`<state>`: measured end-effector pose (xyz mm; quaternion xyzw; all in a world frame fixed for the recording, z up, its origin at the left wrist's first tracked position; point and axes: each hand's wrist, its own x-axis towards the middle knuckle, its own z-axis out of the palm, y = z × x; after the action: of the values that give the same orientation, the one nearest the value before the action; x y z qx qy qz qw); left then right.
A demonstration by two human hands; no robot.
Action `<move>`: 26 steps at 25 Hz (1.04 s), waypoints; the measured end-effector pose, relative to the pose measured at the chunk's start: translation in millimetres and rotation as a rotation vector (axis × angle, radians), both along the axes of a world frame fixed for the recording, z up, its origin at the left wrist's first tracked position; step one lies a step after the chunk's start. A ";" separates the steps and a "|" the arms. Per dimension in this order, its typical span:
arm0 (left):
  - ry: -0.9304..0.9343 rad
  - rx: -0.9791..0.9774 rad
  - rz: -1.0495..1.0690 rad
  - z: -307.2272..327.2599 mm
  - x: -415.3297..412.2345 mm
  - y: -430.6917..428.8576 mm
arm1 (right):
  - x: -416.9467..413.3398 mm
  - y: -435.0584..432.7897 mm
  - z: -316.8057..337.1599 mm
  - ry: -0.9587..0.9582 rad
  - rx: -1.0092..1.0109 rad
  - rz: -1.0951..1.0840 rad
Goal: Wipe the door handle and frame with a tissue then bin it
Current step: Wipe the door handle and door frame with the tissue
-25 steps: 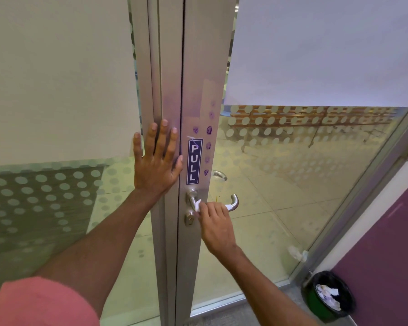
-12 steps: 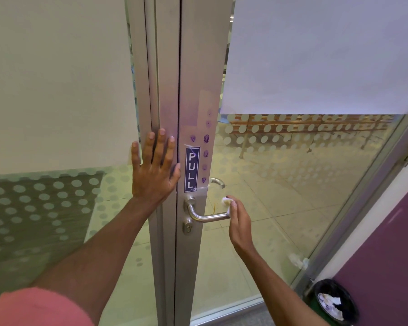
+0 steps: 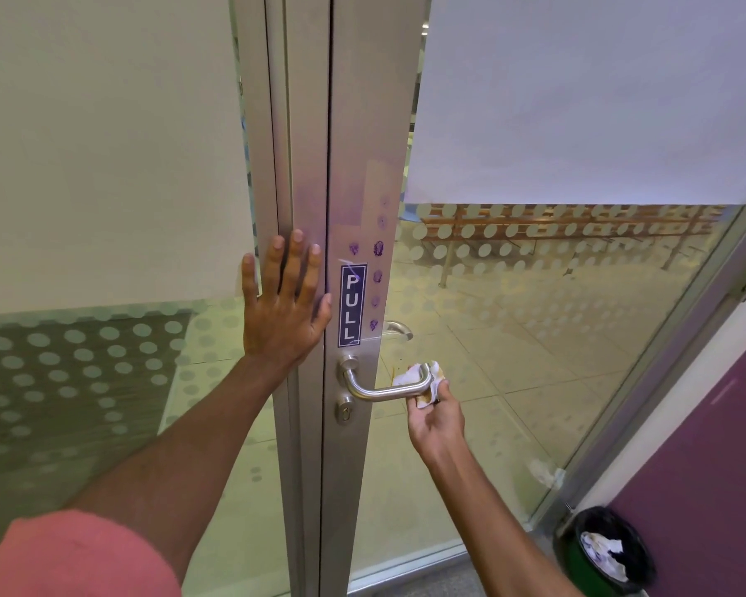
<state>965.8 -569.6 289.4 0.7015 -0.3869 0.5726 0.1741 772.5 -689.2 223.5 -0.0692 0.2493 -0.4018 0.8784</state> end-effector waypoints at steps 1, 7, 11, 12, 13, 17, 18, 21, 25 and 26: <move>0.001 -0.001 -0.001 0.0 -0.1 0.0 | -3.0 3.3 -1.1 -0.004 0.004 0.016; 0.007 0.013 0.004 1.5 -2.1 1.1 | -6.7 32.0 -14.1 -0.092 0.035 0.069; 0.019 0.018 0.003 2.2 -2.3 1.1 | 1.3 53.6 -18.5 -0.119 0.028 0.093; 0.019 0.016 0.000 2.1 -2.3 1.0 | 4.4 58.6 -17.6 -0.131 0.039 0.094; 0.019 0.014 -0.003 2.3 -2.1 0.8 | 8.0 63.6 -15.9 -0.144 0.054 0.091; 0.024 0.013 -0.016 1.9 -1.6 1.1 | 24.4 84.8 -6.7 -0.175 0.133 0.066; 0.027 0.014 -0.018 1.7 -1.7 1.5 | 28.3 89.9 -4.0 -0.194 0.163 0.056; 0.019 0.020 -0.020 1.8 -2.7 2.2 | 38.1 99.7 4.4 -0.251 0.257 0.020; 0.020 0.008 -0.030 1.7 -2.2 1.6 | 32.2 98.4 8.0 -0.262 0.309 0.031; 0.018 0.008 -0.032 1.1 -2.0 1.3 | 29.5 97.5 7.7 -0.255 0.306 0.056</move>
<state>963.9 -568.3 290.5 0.7012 -0.3985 0.5619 0.1839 802.0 -591.7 231.3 0.1095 0.1920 -0.3403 0.9140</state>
